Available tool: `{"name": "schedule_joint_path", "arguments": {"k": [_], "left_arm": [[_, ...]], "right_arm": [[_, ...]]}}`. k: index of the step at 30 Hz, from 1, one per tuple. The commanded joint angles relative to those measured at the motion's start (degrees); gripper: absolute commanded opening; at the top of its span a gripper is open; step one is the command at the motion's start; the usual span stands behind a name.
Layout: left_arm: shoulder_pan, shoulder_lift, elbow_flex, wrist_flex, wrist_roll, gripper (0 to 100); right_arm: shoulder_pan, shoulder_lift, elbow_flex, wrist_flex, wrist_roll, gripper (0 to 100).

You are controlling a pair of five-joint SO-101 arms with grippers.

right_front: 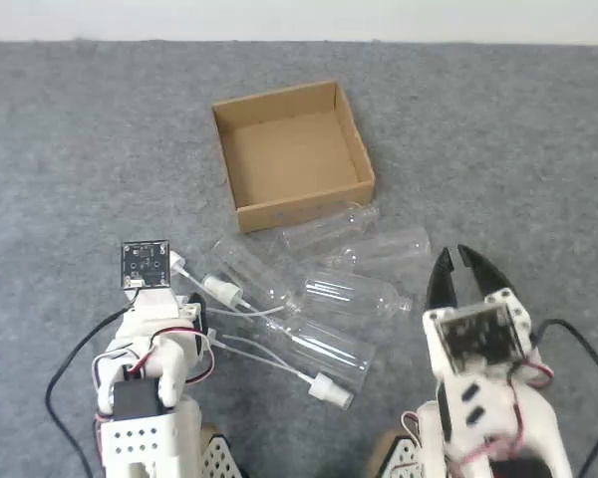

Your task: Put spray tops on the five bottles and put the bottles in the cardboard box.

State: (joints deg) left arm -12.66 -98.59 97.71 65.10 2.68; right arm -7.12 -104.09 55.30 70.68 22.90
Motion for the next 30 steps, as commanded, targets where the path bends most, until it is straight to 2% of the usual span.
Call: {"name": "schedule_joint_path", "arguments": {"k": [1, 6, 13, 15, 18, 26, 30], "left_arm": [[-0.18, -0.97, -0.84, 0.0, -0.09, 13], [-0.18, -0.97, -0.84, 0.0, -0.09, 13], [-0.18, -0.97, -0.84, 0.0, -0.09, 13], [-0.18, -0.97, -0.84, 0.0, -0.09, 13], [-0.18, -0.97, -0.84, 0.0, -0.09, 13], [-0.18, -0.97, -0.84, 0.0, -0.09, 13], [-0.18, -0.97, -0.84, 0.0, -0.09, 13]], "right_arm": [[-4.0, 4.97, -10.37, 4.0, 1.05, 2.4], [-7.16, 17.36, -20.48, 9.89, 0.7, 7.4], [-17.27, 28.88, -25.58, 15.6, 0.62, 10.0], [-20.0, 30.9, -25.58, 17.8, 0.09, 15.5], [-23.43, 33.71, -25.49, 19.47, -4.84, 24.9], [-40.84, 41.36, -21.45, 17.1, -8.0, 26.7], [-45.14, 44.79, -14.68, 10.24, -8.0, 26.7]]}}
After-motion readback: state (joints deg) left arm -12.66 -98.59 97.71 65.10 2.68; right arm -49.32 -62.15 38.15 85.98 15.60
